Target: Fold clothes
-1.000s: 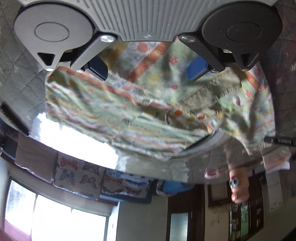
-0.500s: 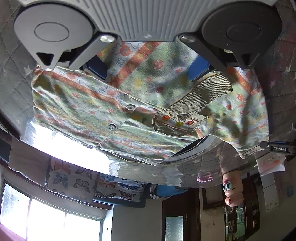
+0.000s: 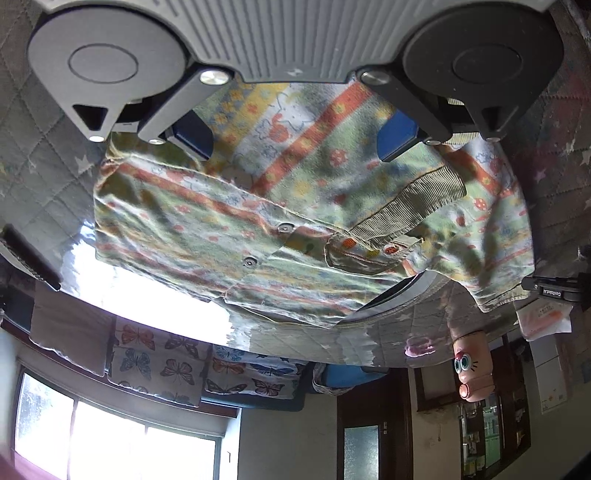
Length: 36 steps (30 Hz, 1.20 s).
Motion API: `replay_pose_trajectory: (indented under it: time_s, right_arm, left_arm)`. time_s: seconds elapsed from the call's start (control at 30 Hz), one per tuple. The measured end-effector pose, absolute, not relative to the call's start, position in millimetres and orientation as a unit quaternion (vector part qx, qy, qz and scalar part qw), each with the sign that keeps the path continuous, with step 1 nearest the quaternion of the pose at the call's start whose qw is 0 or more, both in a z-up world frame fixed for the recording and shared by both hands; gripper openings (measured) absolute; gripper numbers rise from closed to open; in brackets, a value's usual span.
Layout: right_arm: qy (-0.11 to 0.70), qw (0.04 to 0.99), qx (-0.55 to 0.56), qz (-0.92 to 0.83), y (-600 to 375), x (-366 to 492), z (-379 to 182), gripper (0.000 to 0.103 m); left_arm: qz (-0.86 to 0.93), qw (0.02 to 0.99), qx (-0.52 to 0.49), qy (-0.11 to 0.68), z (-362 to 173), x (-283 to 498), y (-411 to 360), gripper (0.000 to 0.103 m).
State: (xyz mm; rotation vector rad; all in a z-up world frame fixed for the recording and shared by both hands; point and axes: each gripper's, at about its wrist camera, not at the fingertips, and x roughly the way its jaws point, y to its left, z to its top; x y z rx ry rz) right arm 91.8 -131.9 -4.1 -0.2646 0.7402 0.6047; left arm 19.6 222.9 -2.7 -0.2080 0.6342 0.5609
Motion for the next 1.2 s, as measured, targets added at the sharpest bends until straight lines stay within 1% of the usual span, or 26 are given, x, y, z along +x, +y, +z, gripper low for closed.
replay_pose_trajectory:
  time_s: [0.13, 0.3, 0.47, 0.53, 0.63, 0.67, 0.7, 0.73, 0.8, 0.87, 0.9, 0.93, 1.1, 1.2]
  right_arm:
    - [0.35, 0.882, -0.124, 0.289, -135.0, 88.9, -0.1, 0.097]
    - [0.344, 0.887, -0.118, 0.285, -140.7, 87.8, 4.7, 0.097]
    - [0.342, 0.89, -0.11, 0.281, -148.0, 87.2, 7.8, 0.097]
    - [0.341, 0.891, -0.108, 0.281, -150.1, 86.6, 8.6, 0.097]
    - [0.338, 0.891, -0.105, 0.284, -151.7, 85.8, 9.5, 0.097]
    - [0.338, 0.891, -0.104, 0.286, -151.8, 85.8, 9.4, 0.097]
    - [0.339, 0.89, -0.104, 0.287, -151.7, 85.8, 9.0, 0.097]
    - [0.34, 0.889, -0.104, 0.288, -150.9, 86.1, 7.9, 0.097]
    - [0.343, 0.888, -0.104, 0.289, -149.4, 86.7, 5.8, 0.097]
    - [0.346, 0.886, -0.104, 0.289, -148.2, 87.2, 4.0, 0.097]
    - [0.347, 0.886, -0.104, 0.29, -147.5, 87.4, 3.4, 0.097]
    - [0.348, 0.885, -0.105, 0.291, -146.6, 87.5, 2.9, 0.097]
    - [0.35, 0.884, -0.108, 0.29, -144.6, 88.2, 3.1, 0.097]
    - [0.35, 0.884, -0.108, 0.289, -143.8, 88.5, 3.6, 0.097]
  left_arm:
    - [0.249, 0.92, -0.1, 0.287, 11.5, 16.2, 211.7, 0.004]
    - [0.19, 0.943, -0.091, 0.257, 36.7, 15.2, 177.8, 0.003]
    - [0.117, 0.962, -0.086, 0.233, 57.2, 22.6, 140.0, 0.003]
    - [0.123, 0.962, -0.072, 0.233, 56.1, 27.8, 133.8, 0.007]
    - [0.155, 0.955, -0.07, 0.244, 46.7, 30.0, 141.9, 0.009]
    - [0.174, 0.952, -0.065, 0.245, 42.5, 27.7, 147.7, 0.012]
    - [0.194, 0.948, -0.061, 0.246, 38.2, 25.6, 154.2, 0.024]
    - [0.214, 0.943, -0.059, 0.247, 33.1, 23.9, 161.7, 0.039]
    - [0.246, 0.934, -0.057, 0.252, 24.4, 19.4, 176.0, 0.054]
    - [0.275, 0.924, -0.057, 0.258, 15.3, 15.5, 190.6, 0.056]
    - [0.286, 0.919, -0.058, 0.264, 10.8, 14.6, 196.8, 0.06]
    - [0.296, 0.914, -0.06, 0.27, 6.4, 13.6, 203.0, 0.062]
    - [0.312, 0.9, -0.077, 0.293, -9.6, 14.4, 225.6, 0.062]
    - [0.304, 0.899, -0.098, 0.301, -15.0, 17.1, 232.9, 0.06]
